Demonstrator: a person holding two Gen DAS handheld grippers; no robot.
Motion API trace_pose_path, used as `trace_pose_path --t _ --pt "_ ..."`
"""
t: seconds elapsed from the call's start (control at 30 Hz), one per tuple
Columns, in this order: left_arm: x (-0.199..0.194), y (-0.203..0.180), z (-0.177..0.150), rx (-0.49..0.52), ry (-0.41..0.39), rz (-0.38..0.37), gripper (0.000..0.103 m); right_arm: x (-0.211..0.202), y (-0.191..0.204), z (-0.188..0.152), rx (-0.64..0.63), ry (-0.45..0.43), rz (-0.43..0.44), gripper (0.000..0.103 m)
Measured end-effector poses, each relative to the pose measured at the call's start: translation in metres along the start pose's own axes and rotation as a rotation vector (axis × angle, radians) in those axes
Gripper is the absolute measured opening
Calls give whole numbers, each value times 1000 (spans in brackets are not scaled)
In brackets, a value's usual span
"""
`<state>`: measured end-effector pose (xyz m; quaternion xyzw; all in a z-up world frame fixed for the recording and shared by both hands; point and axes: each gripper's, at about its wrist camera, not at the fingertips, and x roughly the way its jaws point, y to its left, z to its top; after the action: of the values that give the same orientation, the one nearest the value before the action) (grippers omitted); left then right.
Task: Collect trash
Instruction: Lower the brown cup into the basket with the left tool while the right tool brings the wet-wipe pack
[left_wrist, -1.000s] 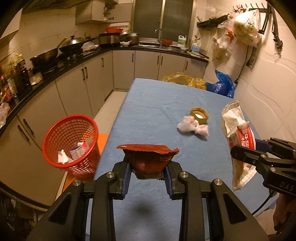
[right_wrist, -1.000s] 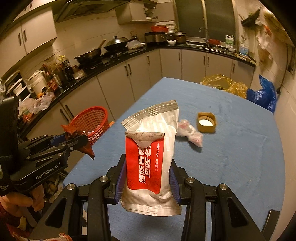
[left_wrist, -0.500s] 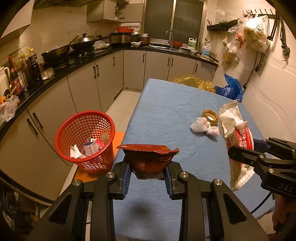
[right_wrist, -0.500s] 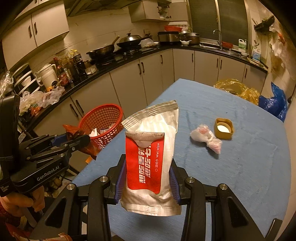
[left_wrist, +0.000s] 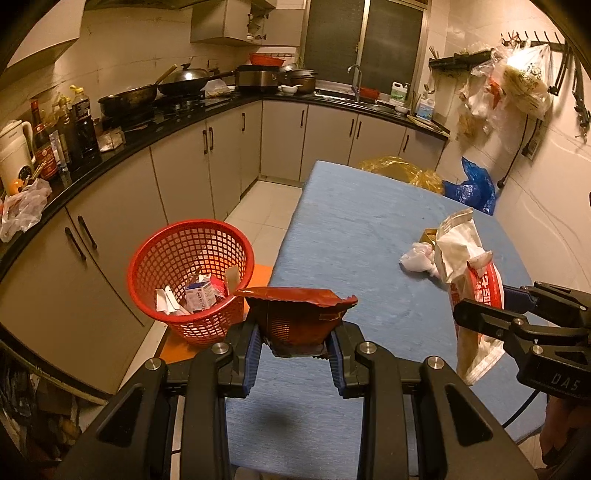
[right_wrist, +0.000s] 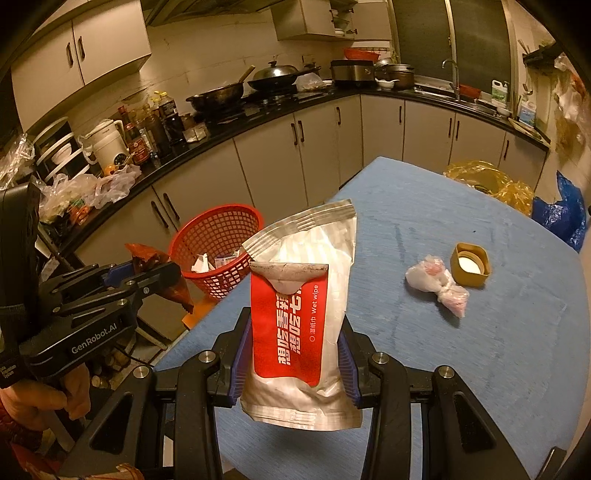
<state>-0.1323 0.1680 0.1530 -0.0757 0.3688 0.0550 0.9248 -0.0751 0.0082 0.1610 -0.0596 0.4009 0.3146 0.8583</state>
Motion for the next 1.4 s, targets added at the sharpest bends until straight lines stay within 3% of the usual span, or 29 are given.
trace_pose_path --t 0.67,1.4 --pt "12 28 6 -49 5 10 30 23 12 12 -9 27 8 45" --pt "31 105 16 -110 32 49 30 77 42 47 3 62 41 45"
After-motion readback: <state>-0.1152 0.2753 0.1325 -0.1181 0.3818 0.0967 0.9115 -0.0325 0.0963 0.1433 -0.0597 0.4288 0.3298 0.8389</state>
